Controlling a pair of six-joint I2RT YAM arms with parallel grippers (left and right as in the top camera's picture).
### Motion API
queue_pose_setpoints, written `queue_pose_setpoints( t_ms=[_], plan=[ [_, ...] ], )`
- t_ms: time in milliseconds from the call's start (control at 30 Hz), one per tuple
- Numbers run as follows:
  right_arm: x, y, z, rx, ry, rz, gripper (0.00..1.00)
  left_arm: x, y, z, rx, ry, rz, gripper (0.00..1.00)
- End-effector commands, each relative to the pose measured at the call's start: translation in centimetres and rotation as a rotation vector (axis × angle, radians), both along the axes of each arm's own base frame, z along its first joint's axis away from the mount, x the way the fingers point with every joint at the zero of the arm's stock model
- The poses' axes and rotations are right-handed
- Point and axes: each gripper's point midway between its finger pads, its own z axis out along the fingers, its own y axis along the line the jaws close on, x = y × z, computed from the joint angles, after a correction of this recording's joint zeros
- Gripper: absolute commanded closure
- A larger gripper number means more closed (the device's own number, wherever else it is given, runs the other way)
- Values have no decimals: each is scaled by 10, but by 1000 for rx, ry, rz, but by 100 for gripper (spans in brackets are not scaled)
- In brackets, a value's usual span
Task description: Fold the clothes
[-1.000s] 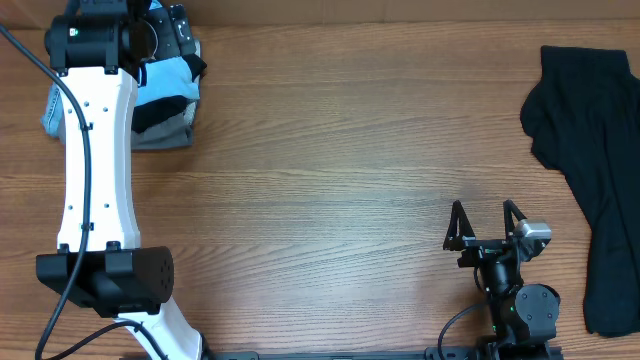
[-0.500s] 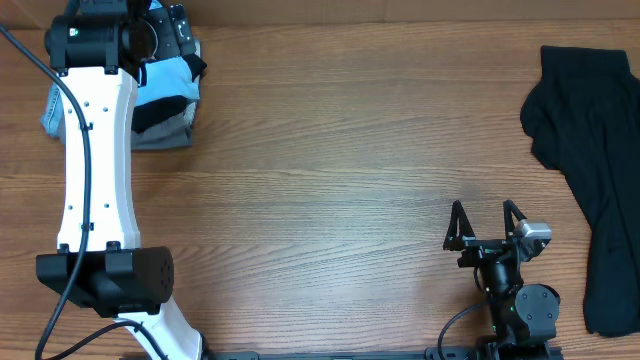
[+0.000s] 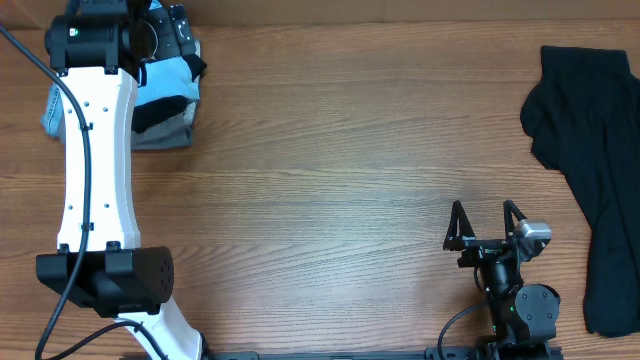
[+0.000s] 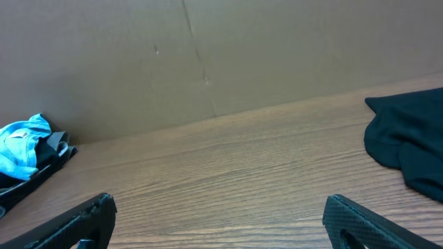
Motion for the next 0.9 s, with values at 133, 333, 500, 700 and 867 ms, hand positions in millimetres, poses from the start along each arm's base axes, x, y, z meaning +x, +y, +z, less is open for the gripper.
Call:
queue_pose_setpoints(
  t_ms=[133, 333, 500, 700, 867],
  plan=[
    [0, 0, -2, -7, -3, 4, 0, -6, -13, 16, -12, -39, -17, 0],
    [0, 0, -2, -8, -3, 4, 0, -42, -33, 37, -11, -71, -62, 0],
    [0, 0, -2, -7, -3, 4, 0, -92, -31, 12, -8, -31, -64, 0],
    [0, 0, -2, -7, -3, 4, 0, -126, -35, -16, -32, -153, -84, 0],
    [0, 0, -2, -7, -3, 4, 0, -153, -43, -45, -65, -351, -128, 0]
  ],
)
